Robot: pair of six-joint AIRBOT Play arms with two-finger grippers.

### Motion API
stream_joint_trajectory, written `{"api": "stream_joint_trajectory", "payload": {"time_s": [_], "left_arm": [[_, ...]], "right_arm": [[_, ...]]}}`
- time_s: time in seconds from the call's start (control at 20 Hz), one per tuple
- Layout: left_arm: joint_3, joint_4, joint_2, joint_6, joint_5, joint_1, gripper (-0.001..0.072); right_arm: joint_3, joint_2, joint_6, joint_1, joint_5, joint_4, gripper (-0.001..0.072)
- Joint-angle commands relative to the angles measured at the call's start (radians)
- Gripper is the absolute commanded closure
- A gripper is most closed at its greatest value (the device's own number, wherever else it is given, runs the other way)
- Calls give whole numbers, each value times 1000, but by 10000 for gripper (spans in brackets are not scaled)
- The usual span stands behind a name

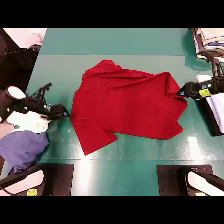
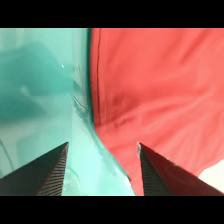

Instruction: Fold the shirts.

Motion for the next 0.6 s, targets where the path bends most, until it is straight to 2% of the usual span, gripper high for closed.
{"api": "stream_joint_trajectory", "payload": {"time_s": [0.0, 0.2, 0.3, 0.35, 0.4, 0.45, 0.55], "left_arm": [[-134, -120, 32, 93, 85, -4, 206], [-143, -131, 27, 89, 198, -110, 208], [-142, -132, 27, 0, 274, -145, 209], [-137, -135, 27, -31, 286, -144, 278], [-130, -133, 29, -31, 285, -144, 560], [-122, -132, 31, -26, 281, -144, 680], [-88, -132, 31, -23, 244, -145, 682]], "right_arm": [[-76, 79, -6, -1, -16, -1, 394], [-85, 117, -5, -2, -14, -2, 394], [-85, 129, -5, -14, -5, -3, 394], [-85, 129, -5, -32, 16, -3, 394], [-85, 128, -6, -59, 49, -6, 394], [-86, 128, -6, -96, 85, -12, 394], [-103, 130, -6, -188, 127, -12, 394]]}}
